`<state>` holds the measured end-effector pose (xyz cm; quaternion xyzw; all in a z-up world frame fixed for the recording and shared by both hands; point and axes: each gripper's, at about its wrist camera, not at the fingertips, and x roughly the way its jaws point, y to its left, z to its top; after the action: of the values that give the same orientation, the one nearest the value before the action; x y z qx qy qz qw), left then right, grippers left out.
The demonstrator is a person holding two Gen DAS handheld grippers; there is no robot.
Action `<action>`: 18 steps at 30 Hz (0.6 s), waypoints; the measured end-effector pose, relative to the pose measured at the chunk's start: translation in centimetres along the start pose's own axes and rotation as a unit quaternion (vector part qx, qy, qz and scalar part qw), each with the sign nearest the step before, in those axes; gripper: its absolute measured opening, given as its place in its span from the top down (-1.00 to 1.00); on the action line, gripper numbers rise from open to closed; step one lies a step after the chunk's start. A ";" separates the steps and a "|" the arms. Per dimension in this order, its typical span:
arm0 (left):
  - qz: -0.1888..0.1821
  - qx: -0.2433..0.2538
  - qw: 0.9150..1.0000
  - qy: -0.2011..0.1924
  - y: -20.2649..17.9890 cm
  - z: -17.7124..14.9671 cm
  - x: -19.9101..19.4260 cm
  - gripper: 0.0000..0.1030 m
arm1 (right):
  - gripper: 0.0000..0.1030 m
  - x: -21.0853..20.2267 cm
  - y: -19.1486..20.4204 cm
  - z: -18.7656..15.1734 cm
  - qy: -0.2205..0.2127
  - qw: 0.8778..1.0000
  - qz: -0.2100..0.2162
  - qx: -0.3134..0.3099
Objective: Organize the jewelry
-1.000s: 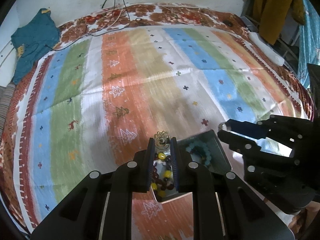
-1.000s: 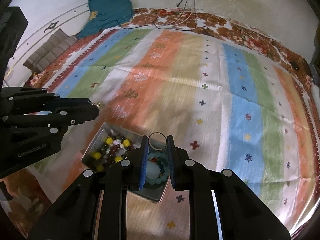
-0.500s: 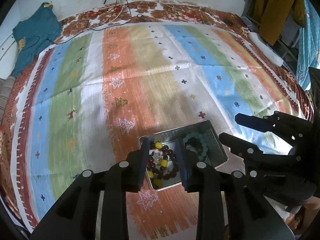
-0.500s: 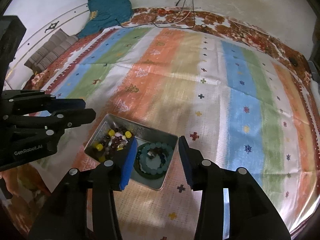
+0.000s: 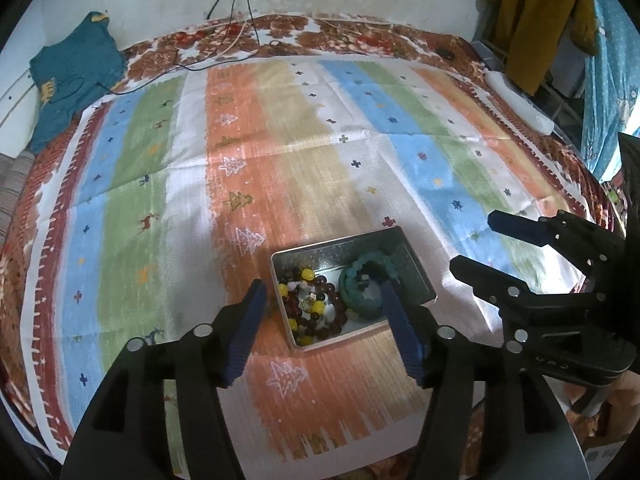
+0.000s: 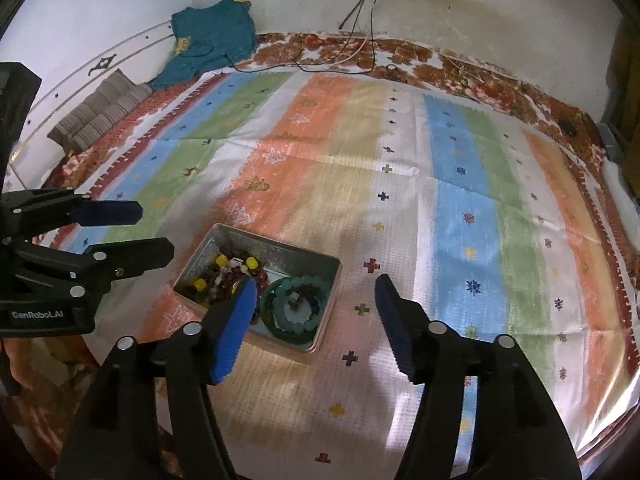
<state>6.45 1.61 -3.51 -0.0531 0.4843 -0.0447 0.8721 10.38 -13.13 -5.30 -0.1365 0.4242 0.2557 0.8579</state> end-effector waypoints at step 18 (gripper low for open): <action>0.008 -0.003 0.998 -0.059 -0.8 -3.1 -4.1 -0.89 | -0.82 -3.7 -0.3 -2.6 -0.034 0.999 0.022 0.006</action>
<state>1.62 1.14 -1.63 -0.0539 0.4325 -0.0330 0.8994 6.98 -15.75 -3.89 -0.1134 0.3989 0.2764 0.8670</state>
